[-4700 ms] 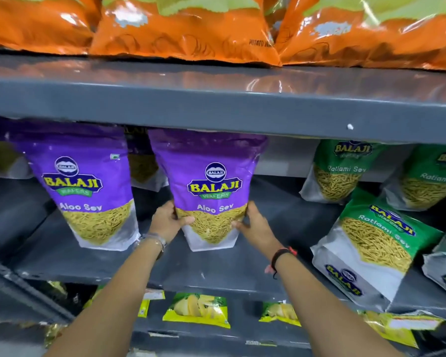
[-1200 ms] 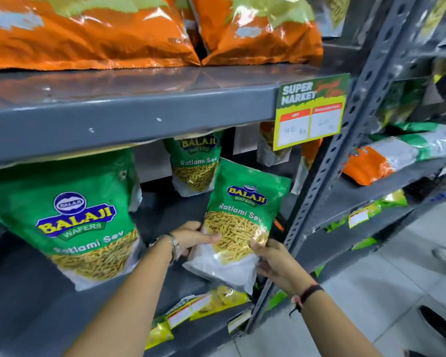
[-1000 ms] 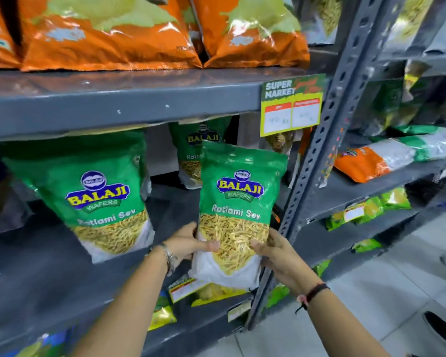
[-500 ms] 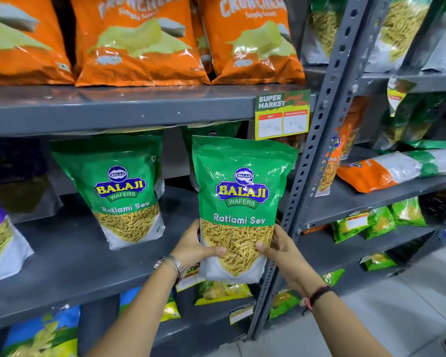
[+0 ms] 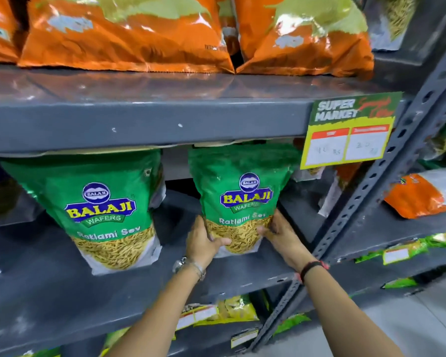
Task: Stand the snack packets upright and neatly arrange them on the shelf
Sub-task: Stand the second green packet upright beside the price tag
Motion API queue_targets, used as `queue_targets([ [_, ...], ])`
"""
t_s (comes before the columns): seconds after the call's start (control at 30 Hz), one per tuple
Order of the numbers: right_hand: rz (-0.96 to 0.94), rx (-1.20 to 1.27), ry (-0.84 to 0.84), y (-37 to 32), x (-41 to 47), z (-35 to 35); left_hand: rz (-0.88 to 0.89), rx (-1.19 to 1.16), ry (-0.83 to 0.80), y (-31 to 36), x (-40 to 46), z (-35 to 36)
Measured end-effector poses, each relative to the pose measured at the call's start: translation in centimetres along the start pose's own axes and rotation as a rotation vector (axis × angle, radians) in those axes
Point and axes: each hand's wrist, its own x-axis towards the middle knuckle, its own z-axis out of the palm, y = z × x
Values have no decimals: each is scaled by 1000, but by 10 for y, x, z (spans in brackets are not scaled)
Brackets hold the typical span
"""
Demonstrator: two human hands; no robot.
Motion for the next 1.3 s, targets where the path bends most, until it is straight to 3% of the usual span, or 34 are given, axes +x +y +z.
queue_targets([
  [0.13,55,-162,-53,12,4,-8,-15,-19,-96,-24,2,1],
  [0.27,174,-326,-133,36,0,3,-44,104,-179,-49,-1,0],
  [0.4,154,-329,-6,52,-1,10,-75,212,-65,-55,-7,16],
  [0.63,96,-370,4,61,-11,-4,-22,442,-24,-61,-17,38],
  [1.3,49,-450,83,74,-6,-1,25,439,73,-69,-14,40],
])
